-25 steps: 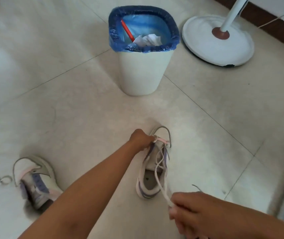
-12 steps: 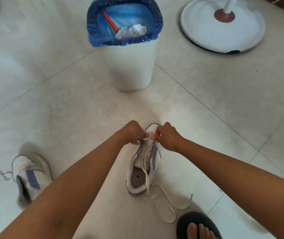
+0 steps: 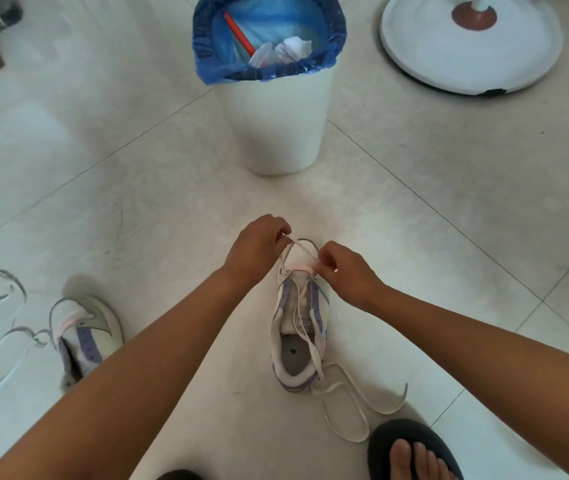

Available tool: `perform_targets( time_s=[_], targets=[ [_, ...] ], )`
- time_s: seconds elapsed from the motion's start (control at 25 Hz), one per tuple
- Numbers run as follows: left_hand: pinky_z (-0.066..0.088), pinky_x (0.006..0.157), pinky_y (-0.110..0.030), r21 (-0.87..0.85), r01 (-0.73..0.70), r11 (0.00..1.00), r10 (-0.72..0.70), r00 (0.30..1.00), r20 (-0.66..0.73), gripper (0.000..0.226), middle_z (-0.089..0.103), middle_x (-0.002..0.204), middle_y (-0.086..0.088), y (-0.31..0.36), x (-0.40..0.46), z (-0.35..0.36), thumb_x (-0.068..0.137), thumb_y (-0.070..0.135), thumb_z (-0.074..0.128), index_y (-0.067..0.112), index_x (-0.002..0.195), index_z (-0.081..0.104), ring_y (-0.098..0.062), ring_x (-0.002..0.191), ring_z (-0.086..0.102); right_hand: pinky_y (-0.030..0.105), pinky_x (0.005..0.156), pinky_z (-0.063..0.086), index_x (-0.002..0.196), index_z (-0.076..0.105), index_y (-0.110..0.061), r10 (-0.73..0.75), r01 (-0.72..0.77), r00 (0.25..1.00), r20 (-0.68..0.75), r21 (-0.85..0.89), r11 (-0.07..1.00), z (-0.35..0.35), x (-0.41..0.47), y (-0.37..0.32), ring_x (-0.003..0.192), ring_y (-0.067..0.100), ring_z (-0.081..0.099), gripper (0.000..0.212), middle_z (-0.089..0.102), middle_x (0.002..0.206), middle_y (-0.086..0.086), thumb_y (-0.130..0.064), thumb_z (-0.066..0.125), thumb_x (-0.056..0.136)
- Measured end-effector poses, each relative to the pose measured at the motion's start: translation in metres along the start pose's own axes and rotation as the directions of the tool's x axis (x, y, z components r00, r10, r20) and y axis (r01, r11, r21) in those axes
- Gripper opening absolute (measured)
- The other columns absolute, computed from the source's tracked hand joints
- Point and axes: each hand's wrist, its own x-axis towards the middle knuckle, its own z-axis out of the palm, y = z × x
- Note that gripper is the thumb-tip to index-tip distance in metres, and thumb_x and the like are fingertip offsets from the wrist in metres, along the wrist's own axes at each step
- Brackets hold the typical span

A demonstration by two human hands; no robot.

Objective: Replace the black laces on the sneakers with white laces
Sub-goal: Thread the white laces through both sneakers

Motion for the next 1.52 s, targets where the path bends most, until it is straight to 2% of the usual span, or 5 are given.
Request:
perform_targets(
  time_s=[0.36, 0.64, 0.84, 1.2, 1.52],
  targets=[
    [0.051, 0.056, -0.016, -0.49, 0.35, 0.798, -0.203, 0.922, 0.329, 0.005, 0.068, 0.075, 0.0, -0.014, -0.006, -0.013, 0.081, 0.016, 0.072, 0.016, 0.079, 0.068, -0.005, 0.065, 0.06, 0.021, 0.059, 0.047, 0.091, 0.057, -0.009, 0.252, -0.252, 0.963, 0.093, 0.637, 0.728, -0.003, 0.006, 0.0, 0.066, 0.013, 0.056, 0.01, 0.065, 0.083, 0.008, -0.007, 0.066, 0.086],
    [0.041, 0.056, -0.035, 0.352, 0.04, 0.935, -0.008, 0.996, -0.092, 0.021, 0.055, 0.103, -0.011, -0.012, -0.021, 0.02, 0.091, 0.006, 0.046, 0.005, 0.11, 0.055, -0.03, 0.073, 0.057, 0.006, 0.059, 0.037, 0.098, 0.065, -0.013, 0.151, -0.1, 0.973, -0.173, 0.274, 0.957, 0.009, 0.006, 0.003, 0.072, 0.005, 0.049, 0.018, 0.055, 0.084, -0.005, -0.004, 0.053, 0.087],
    [0.048, 0.047, -0.019, -0.316, 0.381, 0.869, -0.362, 0.924, 0.119, 0.016, 0.069, 0.083, -0.012, -0.018, -0.018, 0.021, 0.093, 0.016, 0.056, 0.004, 0.091, 0.066, -0.011, 0.059, 0.064, 0.013, 0.06, 0.043, 0.088, 0.065, -0.017, 0.136, -0.113, 0.99, -0.04, 0.354, 0.929, -0.001, 0.004, 0.008, 0.073, 0.008, 0.057, 0.009, 0.063, 0.08, -0.006, -0.009, 0.061, 0.088],
    [0.057, 0.069, -0.021, -0.678, 0.422, 0.602, -0.265, 0.907, 0.329, 0.006, 0.069, 0.075, -0.01, -0.024, -0.016, -0.001, 0.081, 0.007, 0.071, 0.002, 0.084, 0.069, -0.014, 0.069, 0.069, 0.021, 0.079, 0.053, 0.092, 0.069, -0.008, 0.091, -0.197, 0.973, 0.213, 0.554, 0.809, -0.015, 0.005, 0.011, 0.08, 0.012, 0.064, 0.017, 0.069, 0.089, 0.007, 0.0, 0.072, 0.078],
    [0.038, 0.056, -0.033, 0.166, 0.127, 0.978, -0.1, 0.982, -0.16, 0.008, 0.056, 0.072, -0.008, -0.008, -0.028, 0.018, 0.09, 0.013, 0.049, 0.007, 0.094, 0.051, -0.028, 0.064, 0.052, 0.037, 0.071, 0.053, 0.078, 0.053, -0.015, 0.293, -0.21, 0.945, -0.148, 0.413, 0.886, 0.006, 0.004, -0.003, 0.075, 0.022, 0.059, 0.013, 0.06, 0.081, 0.006, -0.004, 0.059, 0.083]
  ],
)
